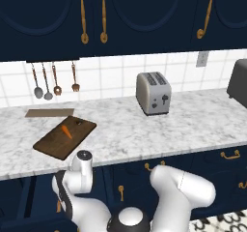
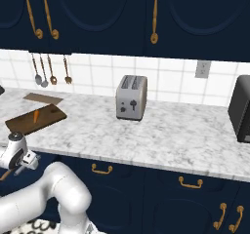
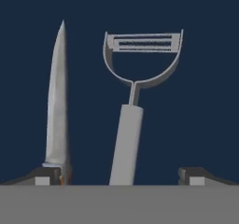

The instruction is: Place the appropriate cutting tool for cutting the carrot skin on the cutting board.

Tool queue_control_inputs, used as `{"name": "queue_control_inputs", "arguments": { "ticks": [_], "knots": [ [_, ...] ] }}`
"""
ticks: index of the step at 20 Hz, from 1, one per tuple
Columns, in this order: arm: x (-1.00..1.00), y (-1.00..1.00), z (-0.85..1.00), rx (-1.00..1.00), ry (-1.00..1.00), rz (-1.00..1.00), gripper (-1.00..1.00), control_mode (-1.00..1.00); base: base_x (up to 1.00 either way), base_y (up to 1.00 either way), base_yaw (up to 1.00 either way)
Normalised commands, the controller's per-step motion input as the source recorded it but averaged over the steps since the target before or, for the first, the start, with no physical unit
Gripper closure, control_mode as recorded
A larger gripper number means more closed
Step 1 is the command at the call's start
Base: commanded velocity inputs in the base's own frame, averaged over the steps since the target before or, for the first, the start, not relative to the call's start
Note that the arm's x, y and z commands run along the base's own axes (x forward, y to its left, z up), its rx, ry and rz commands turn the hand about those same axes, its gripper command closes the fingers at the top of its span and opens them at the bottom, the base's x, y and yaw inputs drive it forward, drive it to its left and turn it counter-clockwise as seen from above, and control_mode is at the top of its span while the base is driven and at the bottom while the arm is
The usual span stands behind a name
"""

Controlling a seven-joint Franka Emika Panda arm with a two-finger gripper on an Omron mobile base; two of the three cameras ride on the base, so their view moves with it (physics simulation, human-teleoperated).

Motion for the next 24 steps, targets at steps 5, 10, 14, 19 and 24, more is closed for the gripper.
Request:
{"name": "queue_control_inputs", "arguments": {
  "ticks": [5,10,14,19,24],
  "knots": [
    [0.00,0.00,-0.10,0.00,0.00,0.00,-1.00,-1.00,0.00,0.00,0.00],
    [0.00,0.03,-0.22,0.00,0.00,0.00,-1.00,-1.00,0.00,0.00,0.00],
    [0.00,0.06,-0.14,0.00,0.00,0.00,-1.00,-1.00,0.00,0.00,0.00],
    [0.03,0.13,-0.03,0.00,0.00,0.00,1.00,-1.00,0.00,0.00,0.00],
    [0.01,0.03,0.00,0.00,0.01,0.00,1.00,-1.00,0.00,0.00,0.00]
  ]
}}
